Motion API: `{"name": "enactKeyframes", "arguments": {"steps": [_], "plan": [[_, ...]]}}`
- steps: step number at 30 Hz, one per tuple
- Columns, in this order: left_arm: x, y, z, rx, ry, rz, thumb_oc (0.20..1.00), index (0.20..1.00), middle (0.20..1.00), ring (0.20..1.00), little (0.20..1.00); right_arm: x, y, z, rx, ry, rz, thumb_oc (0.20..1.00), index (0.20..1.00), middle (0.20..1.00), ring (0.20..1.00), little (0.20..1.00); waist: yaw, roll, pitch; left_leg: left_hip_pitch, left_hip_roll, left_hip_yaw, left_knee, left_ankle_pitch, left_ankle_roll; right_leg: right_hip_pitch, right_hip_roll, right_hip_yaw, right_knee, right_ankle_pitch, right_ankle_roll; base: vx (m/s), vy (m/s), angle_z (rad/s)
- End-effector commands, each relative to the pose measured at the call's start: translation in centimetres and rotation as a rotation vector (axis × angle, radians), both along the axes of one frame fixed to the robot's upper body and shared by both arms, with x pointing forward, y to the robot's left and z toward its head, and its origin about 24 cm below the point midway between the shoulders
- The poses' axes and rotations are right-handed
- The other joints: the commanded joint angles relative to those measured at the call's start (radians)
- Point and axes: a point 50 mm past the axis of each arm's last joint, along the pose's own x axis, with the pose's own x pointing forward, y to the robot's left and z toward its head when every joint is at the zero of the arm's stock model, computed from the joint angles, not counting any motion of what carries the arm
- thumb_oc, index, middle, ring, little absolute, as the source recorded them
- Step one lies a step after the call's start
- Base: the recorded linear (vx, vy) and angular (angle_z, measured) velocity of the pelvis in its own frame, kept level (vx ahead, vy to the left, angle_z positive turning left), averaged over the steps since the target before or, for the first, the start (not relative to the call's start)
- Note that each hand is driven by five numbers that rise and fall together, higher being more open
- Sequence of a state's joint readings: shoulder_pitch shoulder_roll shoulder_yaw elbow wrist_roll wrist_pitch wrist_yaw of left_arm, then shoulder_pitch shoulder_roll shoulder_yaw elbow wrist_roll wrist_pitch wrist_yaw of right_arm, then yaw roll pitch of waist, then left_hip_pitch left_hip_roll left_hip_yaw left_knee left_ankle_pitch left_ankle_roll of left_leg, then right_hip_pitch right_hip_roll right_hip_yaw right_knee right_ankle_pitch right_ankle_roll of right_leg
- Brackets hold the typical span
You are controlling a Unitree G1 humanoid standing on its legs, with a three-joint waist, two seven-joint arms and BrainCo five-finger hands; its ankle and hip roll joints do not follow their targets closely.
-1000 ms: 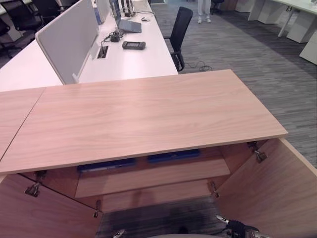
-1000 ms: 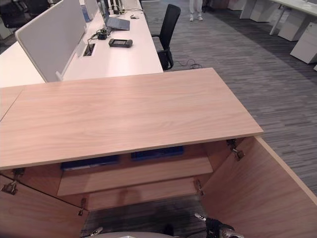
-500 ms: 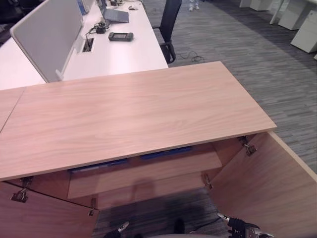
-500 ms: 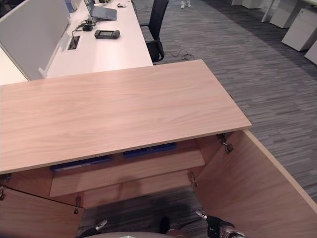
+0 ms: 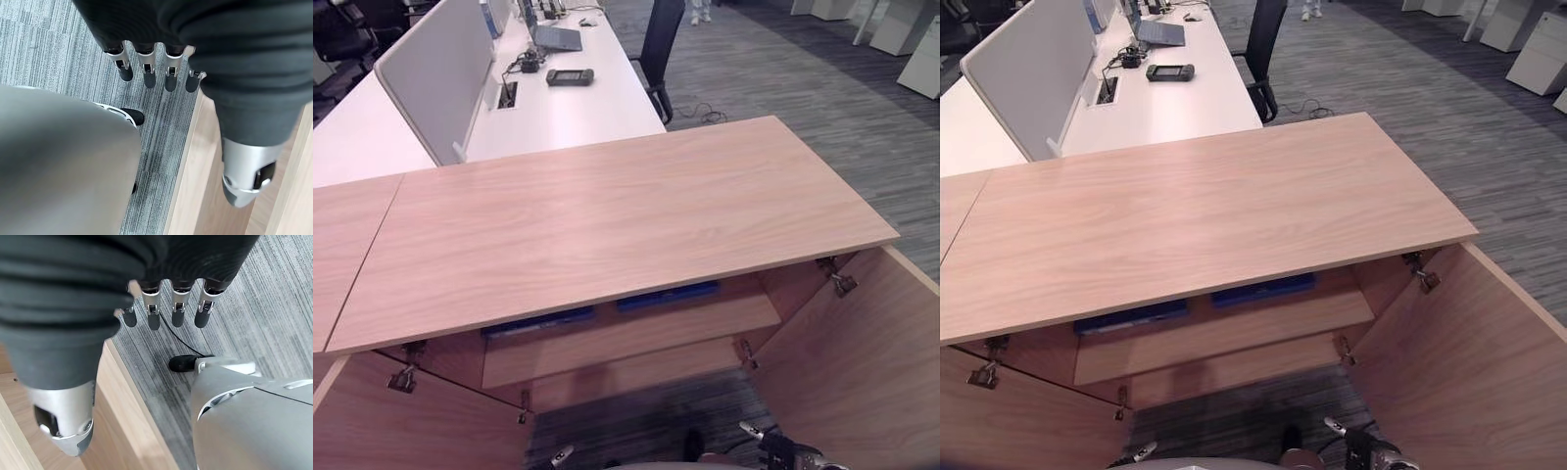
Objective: Put the empty folder in the office cabinet
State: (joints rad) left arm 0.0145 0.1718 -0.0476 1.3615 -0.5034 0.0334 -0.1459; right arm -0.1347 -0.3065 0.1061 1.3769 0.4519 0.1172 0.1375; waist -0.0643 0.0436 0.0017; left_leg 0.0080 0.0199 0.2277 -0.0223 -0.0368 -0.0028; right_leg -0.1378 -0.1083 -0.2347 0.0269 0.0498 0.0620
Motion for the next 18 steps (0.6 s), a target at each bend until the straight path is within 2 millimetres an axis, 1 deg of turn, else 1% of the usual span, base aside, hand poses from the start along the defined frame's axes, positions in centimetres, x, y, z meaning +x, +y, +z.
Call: {"name": "enactKeyframes", "arguments": {"steps": [1,7,9,11,13,16,18], "plan": [[-0.6,0.4,0.0,0.004,-0.003,0.030,1.000,1.000,1.000,1.000,1.000,0.9,0.9,0.0,0.026,0.007,-0.040,1.000,1.000,1.000,1.000,1.000,0.014,-0.074,-0.025,0.008,-0.027,-0.026,-0.053,-0.020,-0.034,-0.033,-0.040,-0.029,-0.114,0.079,0.127,-0.03,0.038,0.01],[-0.6,0.2,0.0,0.000,-0.012,0.042,1.000,1.000,1.000,1.000,1.000,1.2,0.9,0.0,0.019,-0.004,-0.045,1.000,1.000,1.000,1.000,1.000,0.017,-0.071,-0.022,0.000,-0.040,-0.040,-0.063,-0.007,-0.030,-0.046,-0.057,-0.037,-0.114,0.093,0.133,-0.04,0.040,0.07],[-1.0,0.2,-0.1,0.004,0.002,0.046,1.000,1.000,1.000,1.000,1.000,1.9,1.1,0.2,0.019,-0.026,-0.048,1.000,1.000,1.000,1.000,1.000,0.018,-0.069,-0.015,-0.001,-0.050,-0.047,-0.065,-0.005,-0.026,-0.058,-0.067,-0.037,-0.114,0.110,0.139,-0.09,0.080,0.11],[-1.0,0.2,-0.1,0.004,0.004,0.046,1.000,1.000,1.000,1.000,1.000,2.0,1.1,0.2,0.020,-0.029,-0.053,1.000,1.000,1.000,1.000,1.000,0.017,-0.069,-0.014,0.000,-0.053,-0.047,-0.065,-0.005,-0.025,-0.060,-0.070,-0.035,-0.114,0.114,0.142,-0.07,0.058,0.07],[-1.6,0.3,-0.1,0.007,0.028,0.037,1.000,1.000,1.000,1.000,1.000,2.3,1.1,0.3,0.022,-0.044,-0.067,1.000,1.000,1.000,1.000,1.000,0.007,-0.068,-0.008,0.007,-0.071,-0.045,-0.065,-0.007,-0.019,-0.070,-0.086,-0.028,-0.114,0.133,0.152,-0.10,0.101,0.04],[-1.7,0.3,-0.1,0.009,0.038,0.017,1.000,1.000,1.000,1.000,1.000,1.9,1.0,0.2,0.020,-0.033,-0.074,1.000,1.000,1.000,1.000,1.000,-0.003,-0.067,-0.006,0.011,-0.082,-0.040,-0.065,-0.009,-0.014,-0.079,-0.098,-0.023,-0.114,0.146,0.159,-0.06,0.070,-0.01],[-1.1,-0.1,-0.1,0.002,0.020,0.013,1.000,1.000,1.000,1.000,1.000,1.4,1.0,0.0,0.021,-0.013,-0.081,1.000,1.000,1.000,1.000,1.000,-0.012,-0.063,-0.004,0.013,-0.091,-0.034,-0.065,-0.008,-0.010,-0.089,-0.105,-0.021,-0.114,0.155,0.165,-0.06,0.075,-0.02]]}}
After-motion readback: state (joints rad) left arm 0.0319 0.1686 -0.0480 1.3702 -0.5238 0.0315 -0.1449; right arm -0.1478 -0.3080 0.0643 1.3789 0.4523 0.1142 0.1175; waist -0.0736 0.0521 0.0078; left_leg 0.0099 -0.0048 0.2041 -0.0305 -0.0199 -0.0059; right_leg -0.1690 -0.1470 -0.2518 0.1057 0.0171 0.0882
